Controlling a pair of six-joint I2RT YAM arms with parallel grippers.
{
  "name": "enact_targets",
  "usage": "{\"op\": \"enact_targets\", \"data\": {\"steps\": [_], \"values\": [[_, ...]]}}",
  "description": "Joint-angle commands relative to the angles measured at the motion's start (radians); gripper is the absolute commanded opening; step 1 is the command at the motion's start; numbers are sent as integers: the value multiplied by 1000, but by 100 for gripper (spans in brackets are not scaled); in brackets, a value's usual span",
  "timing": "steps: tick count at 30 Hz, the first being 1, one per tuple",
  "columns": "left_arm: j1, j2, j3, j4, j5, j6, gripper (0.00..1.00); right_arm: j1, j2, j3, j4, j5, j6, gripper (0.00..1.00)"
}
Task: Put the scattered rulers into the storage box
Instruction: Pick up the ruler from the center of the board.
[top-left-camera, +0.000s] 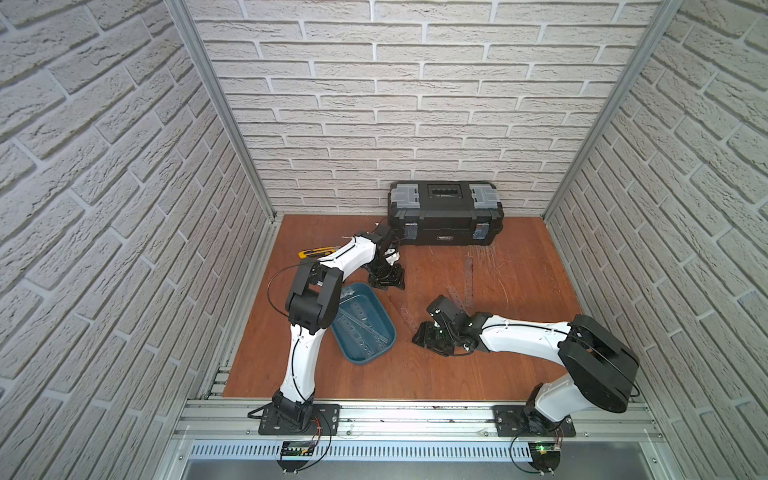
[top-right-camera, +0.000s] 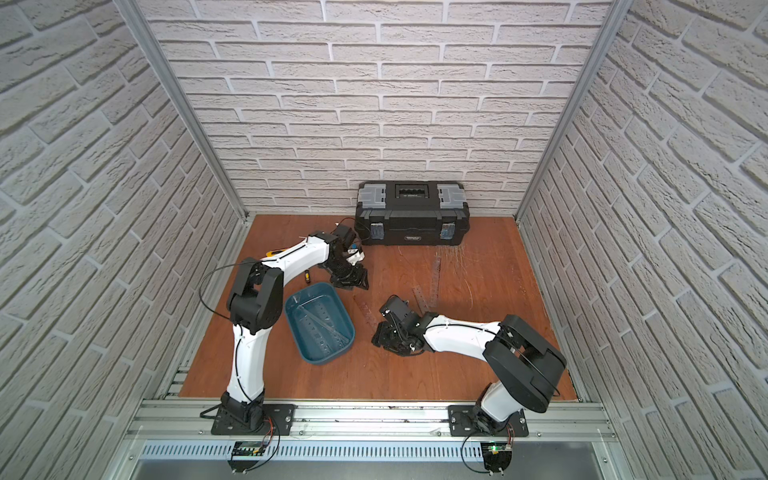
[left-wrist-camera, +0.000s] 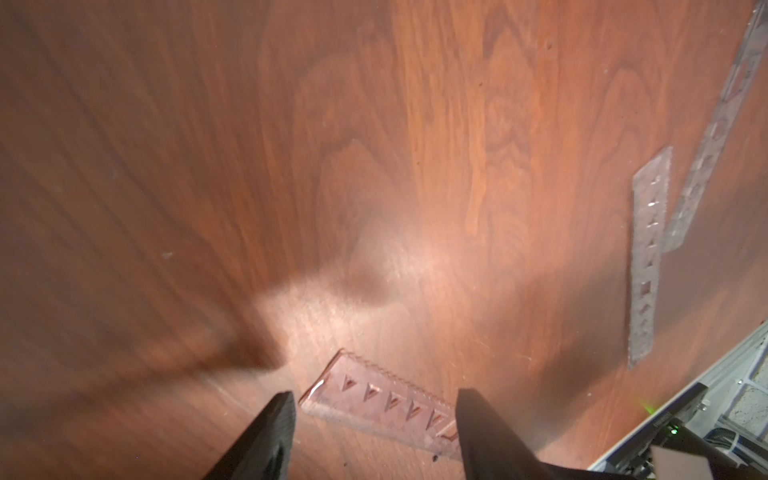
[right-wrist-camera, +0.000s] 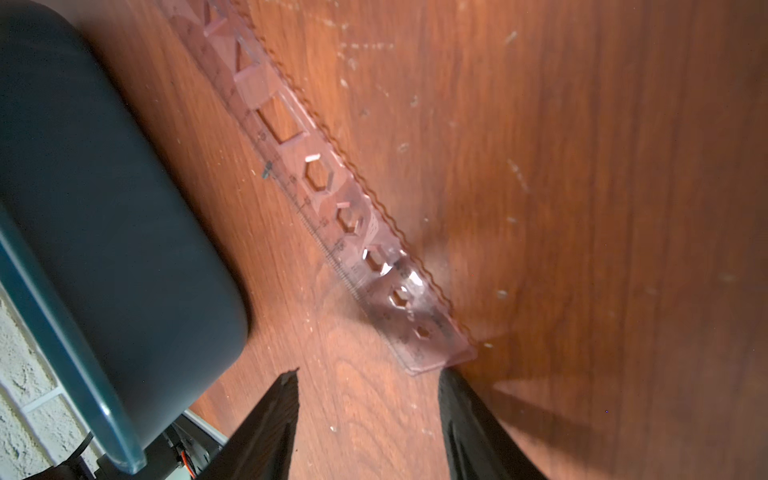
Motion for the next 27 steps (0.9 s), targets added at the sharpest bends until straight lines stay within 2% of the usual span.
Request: {"op": "enact_targets", "data": {"steps": [1, 12, 20, 27], "values": [[-18, 37, 4, -10, 1, 33, 66, 8, -32, -20, 3, 9, 25, 59], [-43, 87, 33, -66, -14, 66, 66, 7, 44, 6, 45, 20, 32, 59], [-68, 73, 3, -97, 22, 81, 66, -9, 99, 34, 56, 36, 25, 59], [-98, 72, 6, -97, 74, 61, 66, -47, 70, 34, 8, 79, -13, 59]]}}
